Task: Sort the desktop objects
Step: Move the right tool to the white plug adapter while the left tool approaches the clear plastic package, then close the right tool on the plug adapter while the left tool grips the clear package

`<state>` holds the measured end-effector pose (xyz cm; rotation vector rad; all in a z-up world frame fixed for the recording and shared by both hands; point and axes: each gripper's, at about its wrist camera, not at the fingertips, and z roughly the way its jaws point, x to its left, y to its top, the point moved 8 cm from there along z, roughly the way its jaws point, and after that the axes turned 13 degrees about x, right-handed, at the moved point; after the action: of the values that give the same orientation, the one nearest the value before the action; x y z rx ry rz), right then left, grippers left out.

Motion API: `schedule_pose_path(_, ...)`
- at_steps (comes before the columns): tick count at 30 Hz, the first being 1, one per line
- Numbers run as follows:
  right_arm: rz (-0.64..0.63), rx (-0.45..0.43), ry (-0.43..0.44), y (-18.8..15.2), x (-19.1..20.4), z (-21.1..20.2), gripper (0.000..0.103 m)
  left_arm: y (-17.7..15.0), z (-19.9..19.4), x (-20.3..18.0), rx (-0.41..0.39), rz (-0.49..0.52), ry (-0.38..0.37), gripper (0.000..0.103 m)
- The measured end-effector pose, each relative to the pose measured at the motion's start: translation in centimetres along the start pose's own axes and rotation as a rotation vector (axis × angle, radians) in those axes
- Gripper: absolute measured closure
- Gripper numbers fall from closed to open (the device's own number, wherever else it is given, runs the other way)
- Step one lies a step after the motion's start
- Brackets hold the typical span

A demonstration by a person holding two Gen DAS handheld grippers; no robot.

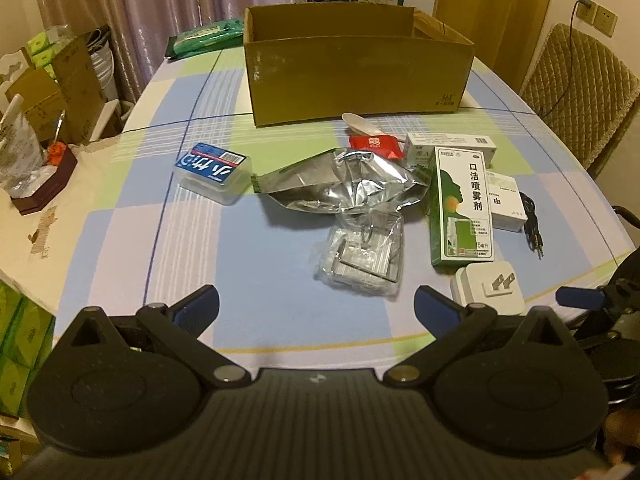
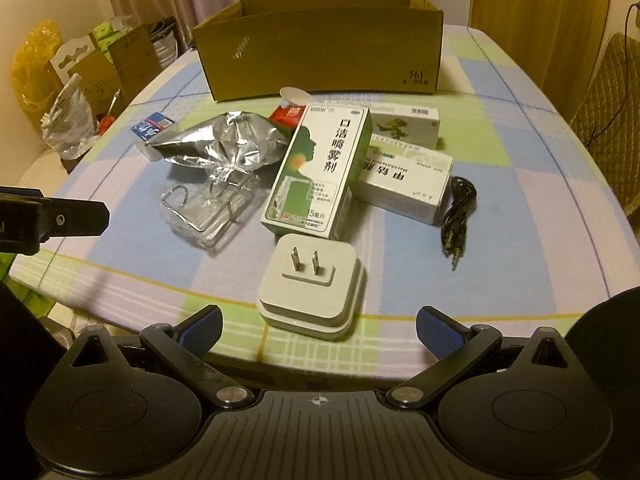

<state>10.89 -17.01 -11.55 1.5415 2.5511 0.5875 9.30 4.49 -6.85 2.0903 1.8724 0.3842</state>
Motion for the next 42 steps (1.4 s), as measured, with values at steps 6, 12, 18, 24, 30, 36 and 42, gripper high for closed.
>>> schedule_pose_path(6,0.010,0.001,-0.019,0.2,0.4,1.8,0.004,1.0,1.3,0.0,0.013,0.028,-0.016,0.001)
schedule_pose_path(12,0.027,-0.001,-0.027,0.4,0.5,3.2,0.019,1.7,2.7,0.1,0.031,0.053,-0.027,0.001)
schedule_pose_path(18,0.003,-0.043,-0.064,0.6,0.6,3.4,0.025,1.8,3.9,0.1,0.064,0.073,-0.032,0.006)
schedule_pose_path(24,0.007,-0.056,-0.058,0.9,0.3,3.2,0.038,2.2,4.3,-1.0,0.072,0.106,-0.041,0.006)
schedule_pose_path(30,0.013,-0.064,-0.062,0.9,-0.8,2.8,0.039,2.7,5.1,-3.0,0.070,0.170,-0.067,0.013)
schedule_pose_path(36,0.048,-0.083,-0.077,1.2,-2.4,2.0,0.039,3.2,7.1,-3.9,0.088,0.229,-0.085,0.017)
schedule_pose_path(42,0.075,-0.085,-0.066,1.3,-3.1,2.1,0.039,3.4,9.2,-4.2,0.088,0.283,-0.082,0.028)
